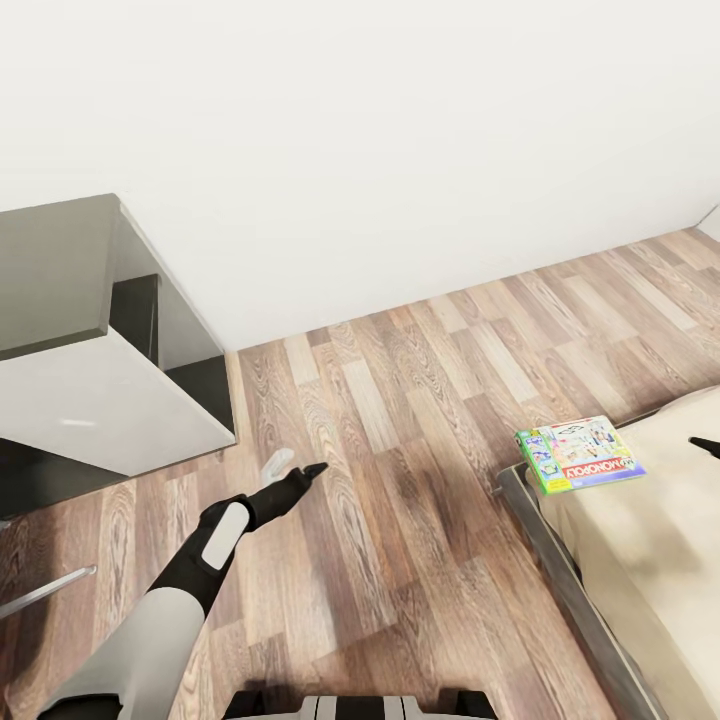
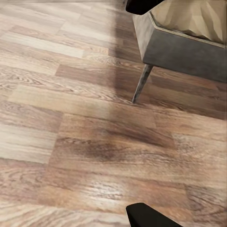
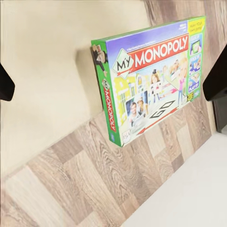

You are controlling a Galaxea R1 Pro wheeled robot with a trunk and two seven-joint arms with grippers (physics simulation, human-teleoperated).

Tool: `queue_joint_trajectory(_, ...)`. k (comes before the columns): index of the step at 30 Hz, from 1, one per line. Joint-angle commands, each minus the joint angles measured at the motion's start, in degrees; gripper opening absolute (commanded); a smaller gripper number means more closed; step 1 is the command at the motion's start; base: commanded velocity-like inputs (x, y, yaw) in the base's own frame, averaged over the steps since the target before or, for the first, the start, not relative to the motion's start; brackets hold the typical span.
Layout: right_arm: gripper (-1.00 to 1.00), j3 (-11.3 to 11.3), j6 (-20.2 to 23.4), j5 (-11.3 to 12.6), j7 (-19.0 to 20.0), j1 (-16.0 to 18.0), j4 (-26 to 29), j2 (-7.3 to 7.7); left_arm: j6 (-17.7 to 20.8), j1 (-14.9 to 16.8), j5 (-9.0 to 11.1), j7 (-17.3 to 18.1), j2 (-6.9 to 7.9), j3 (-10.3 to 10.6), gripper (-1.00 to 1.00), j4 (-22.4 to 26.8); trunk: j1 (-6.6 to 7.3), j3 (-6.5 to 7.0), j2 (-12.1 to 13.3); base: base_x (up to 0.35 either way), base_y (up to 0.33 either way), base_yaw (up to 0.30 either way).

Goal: Put all the toys in the child's room - the three board games (two on the bed and one on the table), the two jigsaw puzzles on the table, and the tennis ball on the table - inside the toy box on the table in the child's room.

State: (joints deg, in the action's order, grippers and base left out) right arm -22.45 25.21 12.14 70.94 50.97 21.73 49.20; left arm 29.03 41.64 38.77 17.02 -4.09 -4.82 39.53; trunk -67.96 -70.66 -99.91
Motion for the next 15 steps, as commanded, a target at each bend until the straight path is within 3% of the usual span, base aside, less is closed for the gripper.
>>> queue_joint_trajectory(1, 1.00, -0.10, 0.10, 0.17, -0.12, 0.02, -0.04, 0.06, 0.49, 0.02, 0.25, 0.37, -0.06, 0.10, 1.00, 0.02, 0.00, -0.03, -0.01, 0.000, 0.000, 0.000)
queue_joint_trajectory(15, 1.00, -0.13, -1.56, 0.24, -1.04, -0.07, -0.03, 0.18, 0.27, 0.02, 0.57, 1.14, -0.23, 1.95, 1.00, -0.17, 0.00, -0.03, -0.01, 0.000, 0.000, 0.000)
